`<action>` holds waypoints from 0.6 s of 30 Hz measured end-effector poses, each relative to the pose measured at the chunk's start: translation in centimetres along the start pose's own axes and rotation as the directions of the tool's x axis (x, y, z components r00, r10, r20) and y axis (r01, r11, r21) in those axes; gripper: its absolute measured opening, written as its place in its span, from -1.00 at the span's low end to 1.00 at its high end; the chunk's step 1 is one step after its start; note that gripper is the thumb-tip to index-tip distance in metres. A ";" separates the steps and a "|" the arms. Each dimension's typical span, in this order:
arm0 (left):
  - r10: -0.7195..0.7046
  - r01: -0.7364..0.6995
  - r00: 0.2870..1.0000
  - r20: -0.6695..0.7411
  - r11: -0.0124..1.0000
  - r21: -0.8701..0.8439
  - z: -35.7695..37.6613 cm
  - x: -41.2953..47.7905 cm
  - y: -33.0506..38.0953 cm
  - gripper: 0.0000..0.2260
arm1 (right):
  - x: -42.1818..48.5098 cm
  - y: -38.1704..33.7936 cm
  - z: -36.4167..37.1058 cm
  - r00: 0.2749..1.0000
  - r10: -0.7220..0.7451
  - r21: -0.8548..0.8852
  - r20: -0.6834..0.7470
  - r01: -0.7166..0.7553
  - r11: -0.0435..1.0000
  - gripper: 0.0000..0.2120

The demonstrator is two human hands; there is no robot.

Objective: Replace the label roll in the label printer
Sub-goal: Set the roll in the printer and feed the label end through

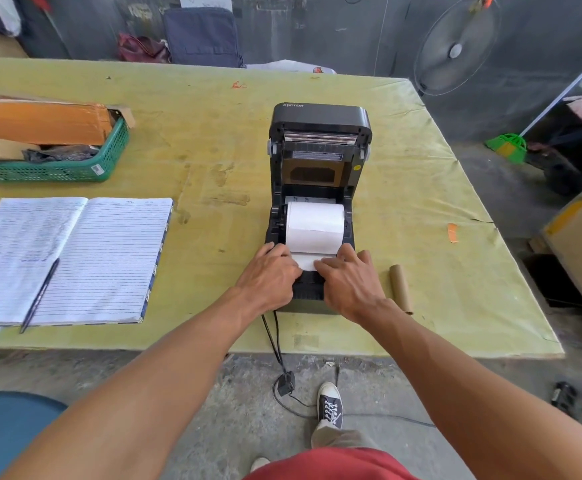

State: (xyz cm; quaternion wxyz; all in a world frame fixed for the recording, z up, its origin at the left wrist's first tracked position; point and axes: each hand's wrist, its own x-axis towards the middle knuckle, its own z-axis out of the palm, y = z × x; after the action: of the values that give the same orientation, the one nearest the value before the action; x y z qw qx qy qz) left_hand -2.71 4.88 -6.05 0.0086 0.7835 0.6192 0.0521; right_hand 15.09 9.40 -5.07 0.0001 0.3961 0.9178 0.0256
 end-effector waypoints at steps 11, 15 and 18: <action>-0.139 0.135 0.990 -0.032 0.986 -0.100 -0.9 0.6 -2.2 -0.57 | -0.4 0.1 0.4 0.999 0.029 0.068 -0.019 -0.027 0.997 -0.83; -0.149 0.159 0.984 0.101 0.982 -0.099 -1.9 1.9 -2.1 -0.65 | 0.8 0.0 -0.4 0.998 0.053 0.086 0.015 -0.055 0.995 -0.85; -0.157 0.169 0.971 0.183 0.984 -0.052 -2.5 2.9 -1.5 -0.73 | 1.6 -0.2 -0.9 0.998 0.052 0.071 0.033 -0.054 0.996 -0.89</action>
State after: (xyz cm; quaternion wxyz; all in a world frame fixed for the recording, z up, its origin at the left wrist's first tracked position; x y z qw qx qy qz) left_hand -3.71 7.91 -3.52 0.0945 0.7309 0.6760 0.0015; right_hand 13.84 10.39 -4.18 -0.0007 0.4206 0.9071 -0.0134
